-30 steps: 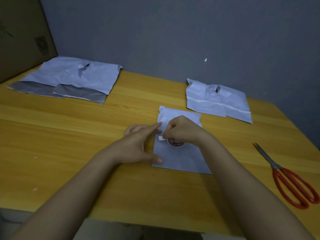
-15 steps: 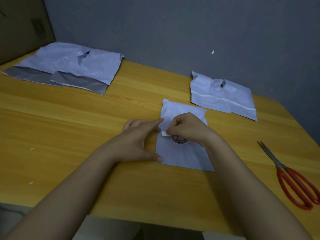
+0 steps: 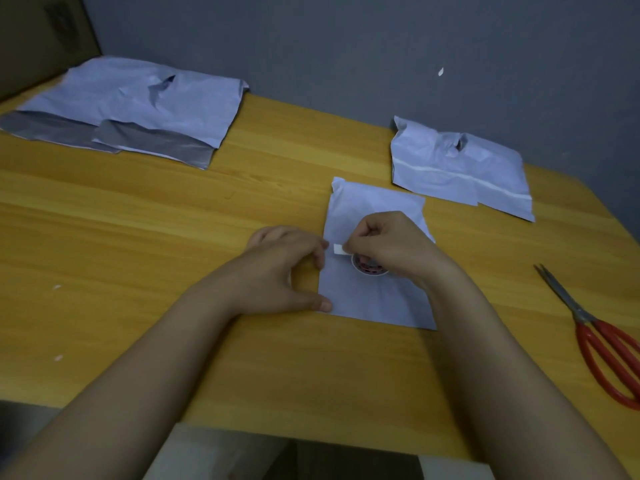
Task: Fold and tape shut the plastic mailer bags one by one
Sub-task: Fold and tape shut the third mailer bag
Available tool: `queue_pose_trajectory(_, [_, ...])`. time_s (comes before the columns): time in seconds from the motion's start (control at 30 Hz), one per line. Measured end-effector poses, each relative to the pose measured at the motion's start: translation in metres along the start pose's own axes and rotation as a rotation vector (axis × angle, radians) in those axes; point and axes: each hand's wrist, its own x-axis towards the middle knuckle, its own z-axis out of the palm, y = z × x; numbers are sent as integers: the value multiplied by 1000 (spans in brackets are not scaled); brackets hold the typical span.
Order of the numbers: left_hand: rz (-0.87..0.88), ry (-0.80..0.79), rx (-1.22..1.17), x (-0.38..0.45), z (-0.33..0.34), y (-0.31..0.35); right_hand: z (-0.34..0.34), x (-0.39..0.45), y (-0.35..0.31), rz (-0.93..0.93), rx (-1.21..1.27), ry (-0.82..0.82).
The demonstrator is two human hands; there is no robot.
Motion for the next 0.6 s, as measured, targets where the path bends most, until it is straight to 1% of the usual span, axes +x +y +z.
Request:
queue_pose_trajectory(0.13, [27, 12, 24, 0, 0, -1, -3, -1, -5, -23, 6, 52])
queue_pose_trajectory(0.23, [30, 21, 11, -1, -1, -1, 0, 1, -12, -27, -23, -15])
queue_pose_trajectory(0.33, [41, 28, 12, -2, -1, -2, 5, 5, -15, -6, -104, -79])
queue_pose_trajectory(0.6, [32, 34, -8, -1, 1, -2, 9, 7, -17, 21, -155, -84])
